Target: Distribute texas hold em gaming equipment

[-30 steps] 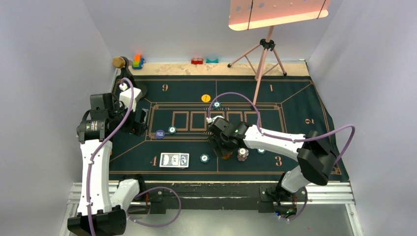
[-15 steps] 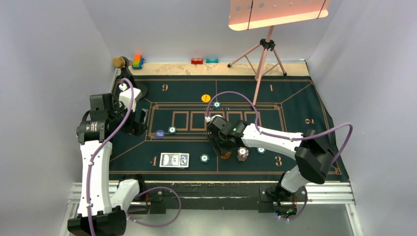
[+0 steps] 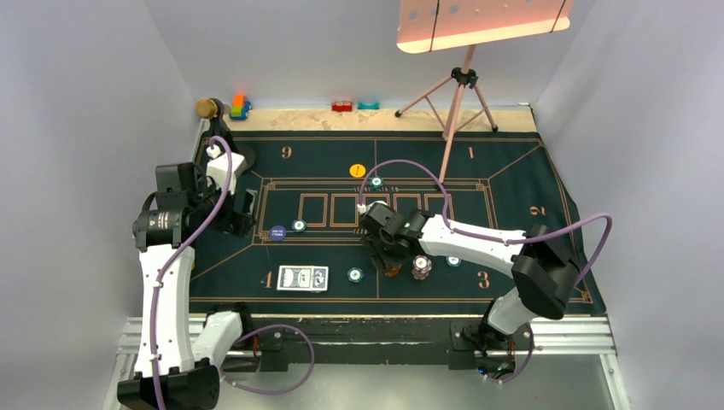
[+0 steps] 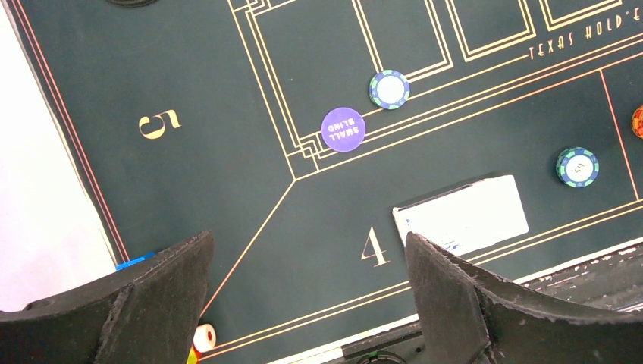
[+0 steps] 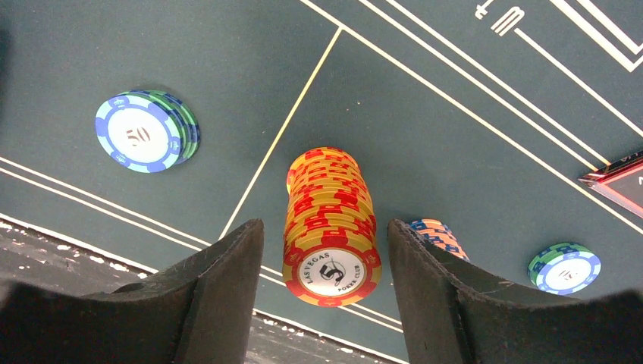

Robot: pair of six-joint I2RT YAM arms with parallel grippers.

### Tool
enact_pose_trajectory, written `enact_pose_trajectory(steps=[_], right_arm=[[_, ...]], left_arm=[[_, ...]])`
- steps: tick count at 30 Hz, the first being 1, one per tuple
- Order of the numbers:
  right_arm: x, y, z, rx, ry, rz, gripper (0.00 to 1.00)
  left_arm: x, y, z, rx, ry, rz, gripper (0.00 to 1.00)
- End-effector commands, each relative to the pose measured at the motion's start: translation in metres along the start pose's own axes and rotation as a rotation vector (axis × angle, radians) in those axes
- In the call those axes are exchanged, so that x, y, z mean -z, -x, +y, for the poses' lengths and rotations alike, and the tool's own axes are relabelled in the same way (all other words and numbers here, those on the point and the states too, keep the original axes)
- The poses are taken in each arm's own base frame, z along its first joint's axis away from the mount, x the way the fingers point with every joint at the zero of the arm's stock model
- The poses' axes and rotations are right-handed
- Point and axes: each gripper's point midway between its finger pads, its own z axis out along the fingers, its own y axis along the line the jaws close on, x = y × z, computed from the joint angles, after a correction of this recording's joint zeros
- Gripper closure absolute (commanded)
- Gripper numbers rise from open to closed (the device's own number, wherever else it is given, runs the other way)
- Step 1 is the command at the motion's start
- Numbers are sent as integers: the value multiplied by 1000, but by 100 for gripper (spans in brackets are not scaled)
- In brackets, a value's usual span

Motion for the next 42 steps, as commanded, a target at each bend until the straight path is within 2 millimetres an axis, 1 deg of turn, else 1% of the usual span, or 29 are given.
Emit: enact_pose_trajectory(steps=[1, 8, 12, 17, 33, 38, 40, 42], right_arm=[[10, 11, -1, -10, -9, -52, 38], [10, 13, -1, -12, -10, -54, 50], [12, 13, -1, -12, -11, -56, 54], [18, 19, -2, -12, -15, -69, 60], [31, 27, -3, -1, -21, -79, 61], [29, 24, -3, 3, -23, -68, 62], [33, 28, -4, 4, -25, -77, 63], [41, 37, -2, 16, -19, -98, 67]], left_arm=[[3, 4, 2, -13, 12, -23, 0], [3, 3, 2, -13, 11, -20, 0], [2, 3, 1, -10, 7, -20, 0], [1, 3, 0, -10, 0, -20, 0], [0, 1, 0, -10, 1, -17, 0], [1, 2, 0, -11, 1, -21, 0], [2, 2, 0, -11, 1, -22, 0], [1, 2, 0, -13, 1, -22, 0]])
